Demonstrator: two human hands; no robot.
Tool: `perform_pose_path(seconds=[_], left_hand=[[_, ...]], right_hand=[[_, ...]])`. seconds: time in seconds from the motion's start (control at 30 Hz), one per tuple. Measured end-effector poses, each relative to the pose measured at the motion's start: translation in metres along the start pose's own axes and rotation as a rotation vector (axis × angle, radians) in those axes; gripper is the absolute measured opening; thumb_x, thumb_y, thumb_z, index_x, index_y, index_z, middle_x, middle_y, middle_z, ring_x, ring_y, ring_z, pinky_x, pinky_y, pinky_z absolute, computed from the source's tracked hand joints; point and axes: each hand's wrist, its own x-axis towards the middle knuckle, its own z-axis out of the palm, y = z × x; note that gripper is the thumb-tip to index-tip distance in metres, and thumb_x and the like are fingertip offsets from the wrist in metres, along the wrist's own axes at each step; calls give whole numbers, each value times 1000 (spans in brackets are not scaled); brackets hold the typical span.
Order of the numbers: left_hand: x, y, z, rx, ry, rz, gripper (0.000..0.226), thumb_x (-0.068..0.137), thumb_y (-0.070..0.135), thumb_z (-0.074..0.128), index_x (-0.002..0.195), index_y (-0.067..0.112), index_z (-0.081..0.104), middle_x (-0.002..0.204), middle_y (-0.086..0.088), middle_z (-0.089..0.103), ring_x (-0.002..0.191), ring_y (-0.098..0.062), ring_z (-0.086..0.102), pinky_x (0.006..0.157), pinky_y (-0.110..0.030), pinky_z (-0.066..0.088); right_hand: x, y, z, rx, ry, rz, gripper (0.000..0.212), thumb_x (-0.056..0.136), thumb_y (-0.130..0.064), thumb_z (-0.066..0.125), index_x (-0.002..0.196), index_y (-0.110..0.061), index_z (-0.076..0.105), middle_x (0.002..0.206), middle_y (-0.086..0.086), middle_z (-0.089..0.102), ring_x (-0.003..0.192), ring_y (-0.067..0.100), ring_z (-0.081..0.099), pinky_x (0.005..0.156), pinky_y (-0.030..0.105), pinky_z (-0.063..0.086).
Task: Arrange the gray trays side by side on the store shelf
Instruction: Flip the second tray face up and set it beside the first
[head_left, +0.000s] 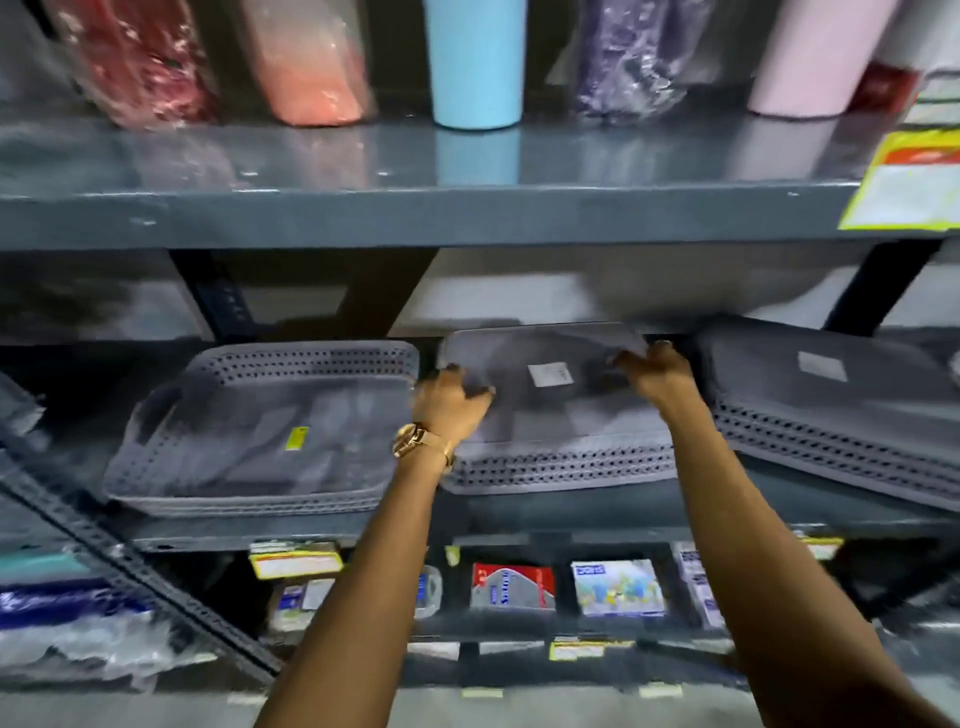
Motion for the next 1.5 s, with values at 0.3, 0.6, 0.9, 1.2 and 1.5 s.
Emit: perform_pose_path(seconds=[0.3, 0.6, 0.9, 1.2, 1.5], left_hand=[[15, 9, 31, 70, -22, -286, 106, 68, 76, 47, 147, 9, 26, 146, -23, 43, 128, -42, 46, 106, -50, 42], [-5, 44, 22, -386, 322, -322, 93, 83, 76, 31, 152, 15, 16, 158, -21, 19, 143, -40, 25, 117, -53, 21], [-26, 35, -10, -894, 274, -325, 76, 81, 80, 23, 126, 28, 57, 133, -6, 59, 124, -26, 52, 108, -43, 37], [-36, 9, -3, -252, 79, -463, 71, 89, 67, 35, 112, 4, 60, 114, -20, 62, 106, -35, 58, 91, -43, 42], [-56, -7, 41, 233, 117, -311, 75, 90, 34, 58, 138, -12, 24, 136, -32, 44, 117, -49, 51, 96, -49, 45]], right_hand=[[22, 27, -40, -182, -341, 42, 75, 77, -24, 78, 136, 7, 44, 144, 16, 48, 130, 33, 48, 107, 40, 41], [23, 24, -59, 454, -226, 3, 54, 71, -31, 81, 117, -8, 61, 120, 5, 66, 112, 20, 61, 88, 22, 48], [22, 32, -73, 726, -194, 187, 110, 51, -95, 42, 132, -22, 56, 134, 11, 60, 121, 33, 58, 104, 49, 44], [5, 56, -48, 384, -305, 211, 77, 88, -60, 47, 144, -8, 38, 151, 10, 39, 139, 31, 35, 114, 44, 27], [-7, 60, -39, 323, -183, 138, 58, 96, -38, 49, 141, -4, 39, 144, 16, 46, 132, 34, 43, 105, 36, 36]])
